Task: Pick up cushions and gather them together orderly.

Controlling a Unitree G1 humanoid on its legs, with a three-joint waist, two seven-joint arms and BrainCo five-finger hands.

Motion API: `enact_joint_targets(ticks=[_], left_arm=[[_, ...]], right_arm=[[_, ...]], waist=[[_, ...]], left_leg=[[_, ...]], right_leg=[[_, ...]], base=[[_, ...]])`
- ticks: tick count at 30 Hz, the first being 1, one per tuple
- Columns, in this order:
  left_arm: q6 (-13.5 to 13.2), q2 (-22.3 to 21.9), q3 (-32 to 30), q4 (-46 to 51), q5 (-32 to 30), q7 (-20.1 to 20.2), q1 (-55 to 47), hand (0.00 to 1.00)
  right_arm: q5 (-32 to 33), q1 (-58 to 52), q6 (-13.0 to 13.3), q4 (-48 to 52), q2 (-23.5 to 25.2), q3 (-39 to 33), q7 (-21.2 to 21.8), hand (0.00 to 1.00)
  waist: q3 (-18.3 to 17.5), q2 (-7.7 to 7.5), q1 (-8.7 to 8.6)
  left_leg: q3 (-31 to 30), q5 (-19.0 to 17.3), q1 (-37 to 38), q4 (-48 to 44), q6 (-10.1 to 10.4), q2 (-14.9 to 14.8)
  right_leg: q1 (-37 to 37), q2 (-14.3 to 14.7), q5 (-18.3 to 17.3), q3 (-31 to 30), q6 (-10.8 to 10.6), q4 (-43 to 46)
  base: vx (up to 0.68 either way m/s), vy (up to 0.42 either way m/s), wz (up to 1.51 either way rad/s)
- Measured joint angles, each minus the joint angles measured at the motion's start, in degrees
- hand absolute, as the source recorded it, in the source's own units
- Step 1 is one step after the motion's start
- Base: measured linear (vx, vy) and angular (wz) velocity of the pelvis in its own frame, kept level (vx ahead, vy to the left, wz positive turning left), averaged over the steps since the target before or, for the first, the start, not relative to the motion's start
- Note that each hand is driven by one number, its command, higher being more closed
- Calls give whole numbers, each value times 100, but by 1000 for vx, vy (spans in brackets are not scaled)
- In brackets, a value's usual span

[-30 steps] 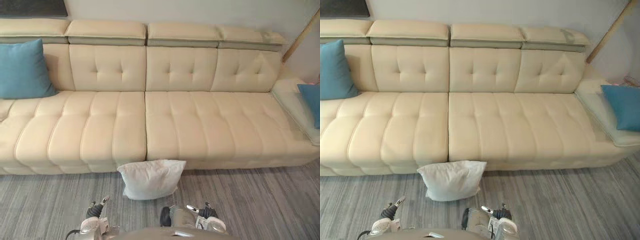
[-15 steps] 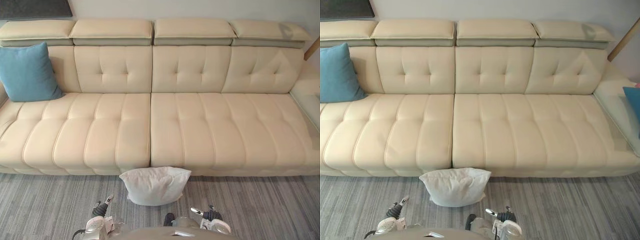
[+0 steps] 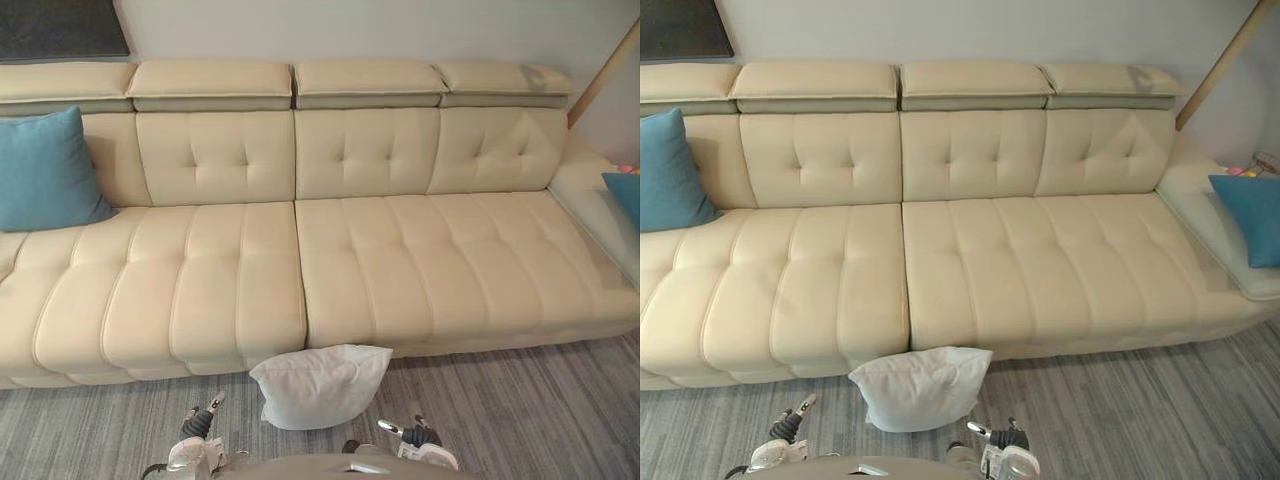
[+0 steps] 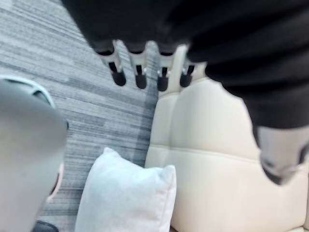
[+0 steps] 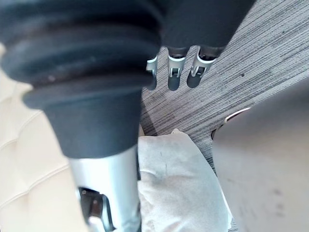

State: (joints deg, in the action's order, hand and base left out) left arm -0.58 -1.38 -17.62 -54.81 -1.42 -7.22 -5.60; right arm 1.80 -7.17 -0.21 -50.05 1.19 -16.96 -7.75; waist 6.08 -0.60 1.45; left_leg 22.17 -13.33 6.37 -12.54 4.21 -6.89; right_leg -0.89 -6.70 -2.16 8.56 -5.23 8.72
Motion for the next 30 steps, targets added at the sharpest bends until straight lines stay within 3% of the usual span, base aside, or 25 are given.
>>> enact_joint_targets(ticks=[10,12,15,20,30], left_arm=[[-4,-67,211,-30,-3,-4,-28,0],[-7,-60,258,72,8,-28,2,0],[-20,123,422,370,231,-266,204,0],[-79,250,494,948,715,-524,389,0],[-235,778,472,1445,1133,-751,1350,0]], right_arm=[[-4,15,-1,-20,-161,59,-18,0],[-186,99,-16,195,-225,306,-70,0],[-412,284,-1,1008,-249,864,-165,0],[-474,716,2,2216,-766,1006,-502,0],[-439,1896,21,3140,-1021,729,-1169,0]], waist=[[-8,168,22],[164,177,45],[609,-8,57],[1108,-18,55],[1760,7,43]], left_leg=[[-170,327,202,484,8,88],[-155,347,133,445,29,61],[-150,182,-752,-426,-10,-79],[-183,-605,-2441,-2210,-86,-620],[-373,-678,-4468,-3368,-145,-920]], right_leg=[[292,109,226,15,49,-564],[123,115,188,-14,78,-364],[-979,60,-54,-203,175,652],[-2665,223,-392,-378,280,2013],[-4586,267,-205,-464,438,2785]], base=[[7,-8,0],[-98,-39,-7],[-193,-68,-19],[-288,-56,-25],[-124,-36,-5]])
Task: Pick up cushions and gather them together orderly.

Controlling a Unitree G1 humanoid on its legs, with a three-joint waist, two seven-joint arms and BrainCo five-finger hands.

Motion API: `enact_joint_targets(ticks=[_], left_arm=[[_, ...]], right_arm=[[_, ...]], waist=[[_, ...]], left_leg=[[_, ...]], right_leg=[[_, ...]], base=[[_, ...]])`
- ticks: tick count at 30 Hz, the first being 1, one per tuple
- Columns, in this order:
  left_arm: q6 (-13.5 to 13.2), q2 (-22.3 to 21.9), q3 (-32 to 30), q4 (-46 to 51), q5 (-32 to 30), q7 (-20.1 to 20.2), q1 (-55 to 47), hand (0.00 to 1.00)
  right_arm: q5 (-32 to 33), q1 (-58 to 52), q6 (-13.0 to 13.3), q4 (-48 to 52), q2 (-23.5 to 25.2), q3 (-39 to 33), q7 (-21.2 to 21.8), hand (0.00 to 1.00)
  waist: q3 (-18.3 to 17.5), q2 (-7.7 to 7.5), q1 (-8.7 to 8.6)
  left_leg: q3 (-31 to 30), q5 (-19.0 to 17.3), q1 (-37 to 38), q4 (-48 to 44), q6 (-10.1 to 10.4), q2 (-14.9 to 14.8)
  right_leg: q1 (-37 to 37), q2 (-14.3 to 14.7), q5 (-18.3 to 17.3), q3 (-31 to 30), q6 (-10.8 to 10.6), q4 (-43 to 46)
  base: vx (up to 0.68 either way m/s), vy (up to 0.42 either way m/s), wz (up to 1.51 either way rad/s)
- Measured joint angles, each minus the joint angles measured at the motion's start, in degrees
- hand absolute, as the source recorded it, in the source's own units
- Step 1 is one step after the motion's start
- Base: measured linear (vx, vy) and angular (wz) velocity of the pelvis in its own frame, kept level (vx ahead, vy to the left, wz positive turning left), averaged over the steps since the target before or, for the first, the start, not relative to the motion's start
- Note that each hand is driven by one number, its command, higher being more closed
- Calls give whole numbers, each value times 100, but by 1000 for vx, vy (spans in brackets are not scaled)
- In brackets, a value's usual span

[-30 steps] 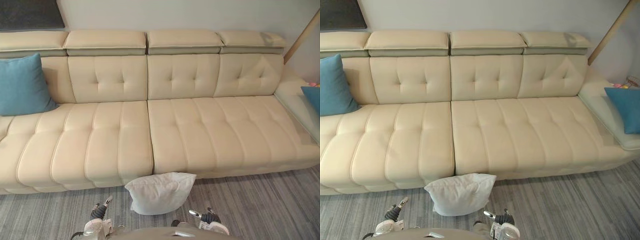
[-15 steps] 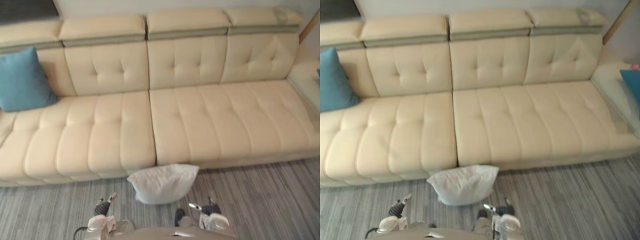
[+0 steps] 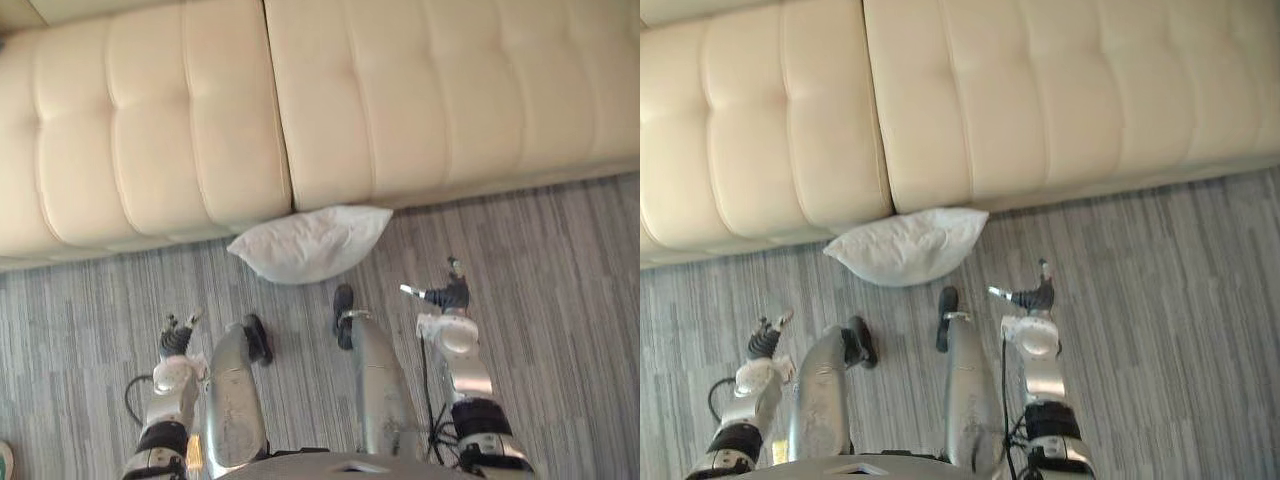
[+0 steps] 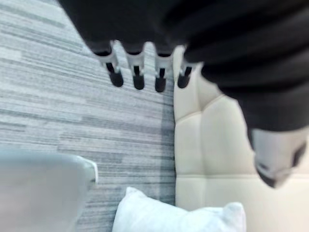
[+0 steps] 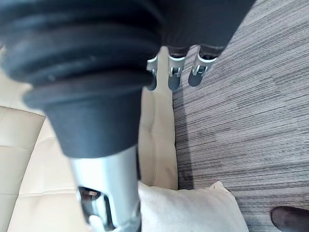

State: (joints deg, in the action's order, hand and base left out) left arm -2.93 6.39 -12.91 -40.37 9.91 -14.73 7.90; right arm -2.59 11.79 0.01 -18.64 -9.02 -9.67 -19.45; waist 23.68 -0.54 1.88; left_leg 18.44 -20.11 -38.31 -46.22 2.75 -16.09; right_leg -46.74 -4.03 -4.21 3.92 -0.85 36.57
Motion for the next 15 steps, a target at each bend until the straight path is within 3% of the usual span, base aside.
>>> enact_joint_targets(ticks=[5,10,15], left_arm=[[-2,167,26,161,-1,-4,753,0],[-11,603,177,384,-12,-41,1671,0],[-28,780,223,503,-11,-132,2270,0]], right_arm=[[-2,992,18,-30,-272,25,-226,0],[2,2158,24,-522,-587,225,-266,0],[16,2819,-29,-1044,-641,308,-266,0]], waist=[[291,9,44],[610,6,100],[686,23,109]], left_leg=[[-168,25,-1000,-459,-46,-106],[-290,63,-2053,-880,-106,-139],[-418,106,-2711,-1132,-147,-146]], right_leg=[[-890,9,58,9,36,360],[-1901,-50,67,16,52,782],[-2493,-93,100,74,89,1045]], base=[[-87,-14,7],[-81,-10,7],[-61,-12,8]])
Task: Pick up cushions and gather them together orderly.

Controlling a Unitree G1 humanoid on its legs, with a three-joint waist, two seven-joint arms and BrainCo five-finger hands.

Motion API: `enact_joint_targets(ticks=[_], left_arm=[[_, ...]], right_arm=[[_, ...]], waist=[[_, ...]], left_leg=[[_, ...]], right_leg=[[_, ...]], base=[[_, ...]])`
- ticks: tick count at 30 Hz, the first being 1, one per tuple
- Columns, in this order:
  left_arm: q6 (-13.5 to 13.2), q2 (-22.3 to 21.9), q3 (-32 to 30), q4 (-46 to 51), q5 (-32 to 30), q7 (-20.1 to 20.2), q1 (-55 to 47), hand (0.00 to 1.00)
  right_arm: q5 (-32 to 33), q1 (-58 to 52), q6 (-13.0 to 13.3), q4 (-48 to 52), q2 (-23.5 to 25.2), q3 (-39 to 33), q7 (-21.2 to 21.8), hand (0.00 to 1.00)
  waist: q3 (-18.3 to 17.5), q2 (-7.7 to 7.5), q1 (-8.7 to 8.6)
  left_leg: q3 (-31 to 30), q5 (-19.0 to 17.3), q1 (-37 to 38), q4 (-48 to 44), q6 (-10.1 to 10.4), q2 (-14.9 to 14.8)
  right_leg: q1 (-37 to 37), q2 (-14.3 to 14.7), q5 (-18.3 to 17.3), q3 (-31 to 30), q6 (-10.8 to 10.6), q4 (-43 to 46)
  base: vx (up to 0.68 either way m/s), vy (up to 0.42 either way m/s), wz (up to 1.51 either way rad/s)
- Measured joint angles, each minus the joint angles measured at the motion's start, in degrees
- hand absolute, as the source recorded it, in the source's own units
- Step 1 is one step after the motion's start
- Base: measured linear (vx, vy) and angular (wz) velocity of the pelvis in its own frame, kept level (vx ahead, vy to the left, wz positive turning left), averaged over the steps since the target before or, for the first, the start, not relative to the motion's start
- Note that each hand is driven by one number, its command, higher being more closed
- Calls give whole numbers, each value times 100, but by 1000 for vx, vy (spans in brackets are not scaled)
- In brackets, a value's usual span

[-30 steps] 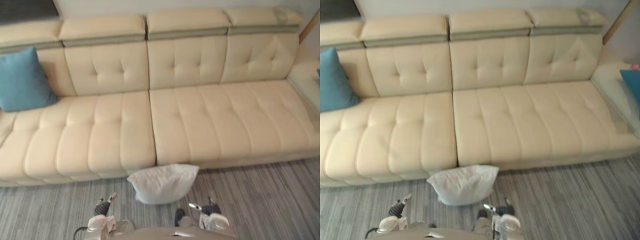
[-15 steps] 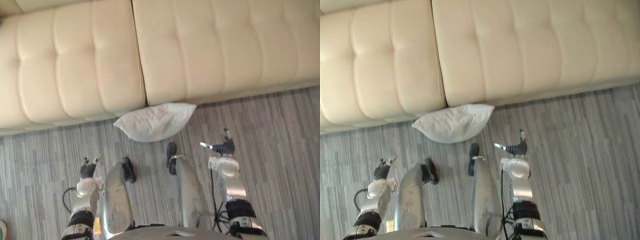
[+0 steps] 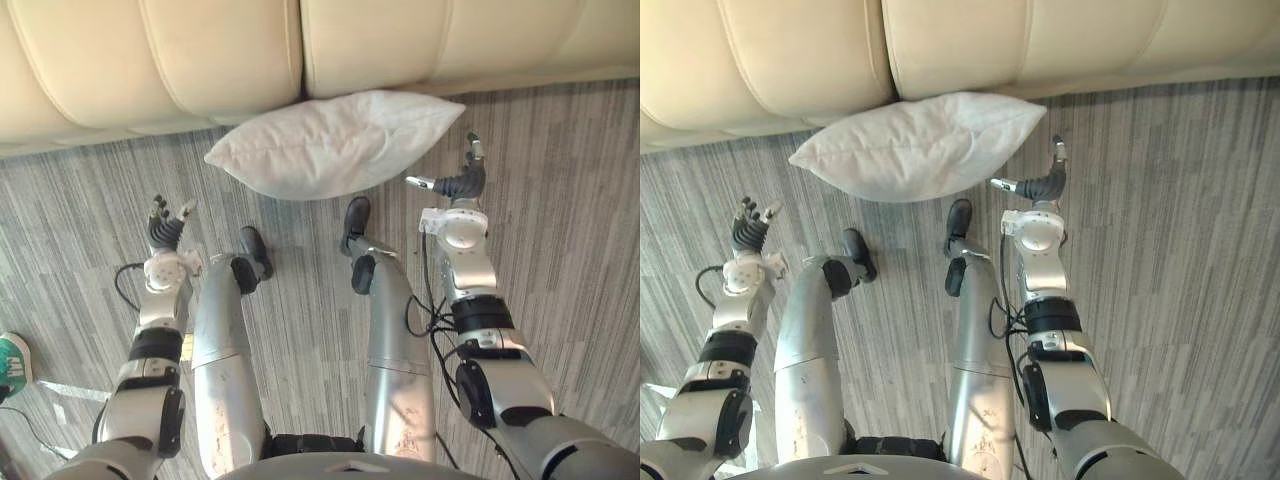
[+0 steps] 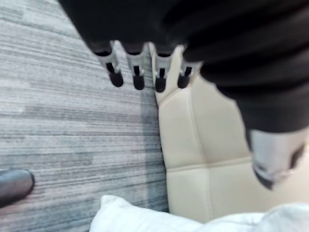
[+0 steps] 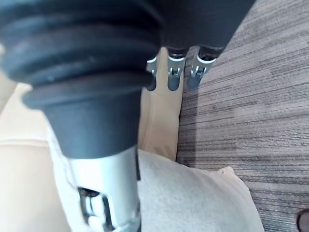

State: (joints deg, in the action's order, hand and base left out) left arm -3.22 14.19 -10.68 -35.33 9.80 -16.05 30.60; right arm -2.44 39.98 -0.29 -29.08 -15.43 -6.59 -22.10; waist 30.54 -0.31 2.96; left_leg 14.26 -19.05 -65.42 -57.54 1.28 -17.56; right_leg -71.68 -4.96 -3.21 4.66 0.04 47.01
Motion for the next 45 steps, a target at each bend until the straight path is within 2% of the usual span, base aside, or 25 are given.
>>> enact_joint_targets(ticks=[2,9,16,17,26,27,38,45], left_arm=[[-40,78,92,119,-1,-3,230,0],[-61,190,239,116,-8,-256,958,0],[-69,155,651,336,-120,-459,1376,0],[-72,133,770,337,-124,-495,1518,0],[-62,-343,1346,396,-333,-825,1871,0],[-54,-372,1363,418,-334,-850,1870,100],[67,-379,1740,610,-438,-955,1934,100],[107,-163,1749,781,-435,-966,1934,100]], right_arm=[[2,239,-2,-144,-139,209,4,0],[105,1201,4,-583,-79,594,-68,0],[188,1482,4,-601,-28,769,-231,0],[215,1561,4,-607,10,828,-232,100],[258,1709,5,-306,469,888,-630,100],[259,1694,5,-235,499,888,-669,100],[440,1353,0,761,599,883,-929,100],[443,1233,1,1255,590,866,-928,100]], waist=[[3,-1,2],[21,-5,6],[22,-3,-42],[22,-3,-53],[20,-3,-133],[18,-4,-140],[11,0,-206],[6,2,-214]], left_leg=[[-27,40,-257,-86,-37,10],[-121,191,-1023,-277,-85,14],[-208,273,-1383,-365,-89,50],[-234,288,-1445,-365,-98,53],[-327,352,-1567,-383,-23,41],[-328,352,-1567,-388,-23,38],[-352,351,-1448,-419,-23,-24],[-343,351,-1264,-337,-23,-12]], right_leg=[[-235,-64,3,33,4,105],[-945,-123,63,85,-3,247],[-1291,-178,65,113,4,417],[-1339,-178,74,128,6,419],[-1426,-155,103,216,48,425],[-1425,-152,105,216,51,423],[-1227,-62,204,226,93,276],[-1000,-51,254,244,103,111]], base=[[-66,-12,14],[-85,-17,6],[-62,-20,8],[-54,-15,3],[-51,-27,0],[-44,-25,-4],[-54,-32,-5],[-40,-39,-2]])
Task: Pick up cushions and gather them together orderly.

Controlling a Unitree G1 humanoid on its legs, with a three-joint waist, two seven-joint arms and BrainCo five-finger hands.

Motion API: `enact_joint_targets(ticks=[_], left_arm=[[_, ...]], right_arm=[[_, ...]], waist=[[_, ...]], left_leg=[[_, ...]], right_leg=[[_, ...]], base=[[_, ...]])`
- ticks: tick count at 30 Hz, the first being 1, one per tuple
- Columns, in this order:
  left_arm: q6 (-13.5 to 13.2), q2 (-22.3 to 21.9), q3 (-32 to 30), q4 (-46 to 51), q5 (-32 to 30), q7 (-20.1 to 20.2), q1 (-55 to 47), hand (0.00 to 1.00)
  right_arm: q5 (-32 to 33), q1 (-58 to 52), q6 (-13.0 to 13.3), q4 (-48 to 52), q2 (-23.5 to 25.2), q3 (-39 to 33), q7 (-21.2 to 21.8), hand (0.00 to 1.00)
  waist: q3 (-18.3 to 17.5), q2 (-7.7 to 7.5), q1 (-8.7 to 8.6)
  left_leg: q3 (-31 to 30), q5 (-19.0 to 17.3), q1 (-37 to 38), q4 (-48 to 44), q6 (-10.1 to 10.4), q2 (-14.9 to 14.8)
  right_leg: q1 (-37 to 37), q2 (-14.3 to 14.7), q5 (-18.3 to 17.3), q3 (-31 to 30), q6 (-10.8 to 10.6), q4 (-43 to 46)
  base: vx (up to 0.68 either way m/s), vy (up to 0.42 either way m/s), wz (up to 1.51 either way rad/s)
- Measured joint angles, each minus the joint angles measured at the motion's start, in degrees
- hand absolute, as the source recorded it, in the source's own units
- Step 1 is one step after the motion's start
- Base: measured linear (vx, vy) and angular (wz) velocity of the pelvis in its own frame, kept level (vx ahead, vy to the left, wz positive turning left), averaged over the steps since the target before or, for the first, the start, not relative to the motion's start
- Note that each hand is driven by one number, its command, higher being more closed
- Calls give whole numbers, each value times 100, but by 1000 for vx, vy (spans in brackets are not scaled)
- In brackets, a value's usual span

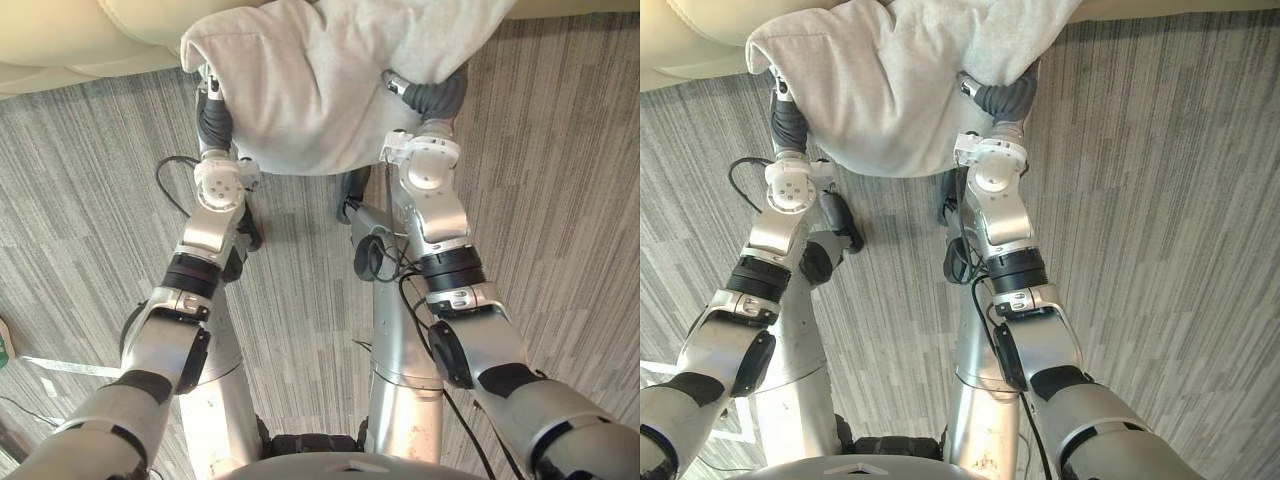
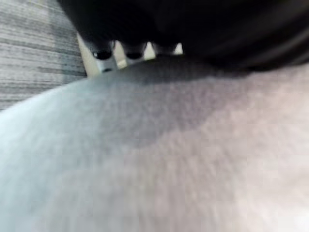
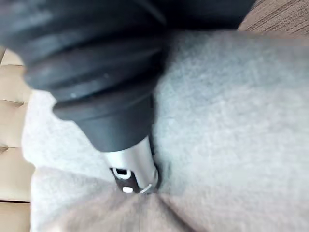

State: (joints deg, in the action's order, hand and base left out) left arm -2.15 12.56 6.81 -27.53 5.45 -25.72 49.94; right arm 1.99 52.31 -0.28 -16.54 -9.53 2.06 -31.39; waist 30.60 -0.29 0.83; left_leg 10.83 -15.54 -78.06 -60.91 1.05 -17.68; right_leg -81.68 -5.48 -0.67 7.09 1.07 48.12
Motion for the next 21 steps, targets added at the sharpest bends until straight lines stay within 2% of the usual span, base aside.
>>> enact_joint_targets(ticks=[7,13,14,17,20,21], left_arm=[[-9,33,0,325,73,0,-9,100],[-160,8,-11,919,121,1,-315,100],[-210,-44,-11,961,123,1,-469,100],[-215,-98,-10,1215,126,1,-690,100],[-233,-309,-19,1594,243,-7,-1060,100],[-292,-451,-19,1770,298,-8,-1331,100]], right_arm=[[241,-66,0,82,14,-8,3,100],[332,-535,79,694,270,-12,21,100],[332,-679,169,705,328,-10,50,100],[332,-877,187,931,365,-9,103,100],[335,-1015,274,958,468,-7,141,100],[336,-1239,325,1036,469,10,218,100]], waist=[[-2,3,1],[-25,1,-11],[-254,2,-15],[-280,4,-16],[-313,-6,-11],[-618,2,-9]], left_leg=[[4,-15,342,70,14,-1],[49,6,1115,473,89,5],[46,16,1138,571,105,8],[67,46,1548,795,156,12],[197,47,2333,1095,174,50],[199,41,2439,1228,181,87]], right_leg=[[365,35,-5,1,27,-121],[1124,107,-3,48,35,-498],[1158,124,-2,74,39,-597],[1563,153,11,116,37,-783],[2233,155,14,115,77,-939],[2326,145,-8,127,68,-1026]], base=[[-46,-47,-2],[-51,-76,-2],[-30,-89,0],[-1,-74,1],[52,-69,0],[73,-48,4]])
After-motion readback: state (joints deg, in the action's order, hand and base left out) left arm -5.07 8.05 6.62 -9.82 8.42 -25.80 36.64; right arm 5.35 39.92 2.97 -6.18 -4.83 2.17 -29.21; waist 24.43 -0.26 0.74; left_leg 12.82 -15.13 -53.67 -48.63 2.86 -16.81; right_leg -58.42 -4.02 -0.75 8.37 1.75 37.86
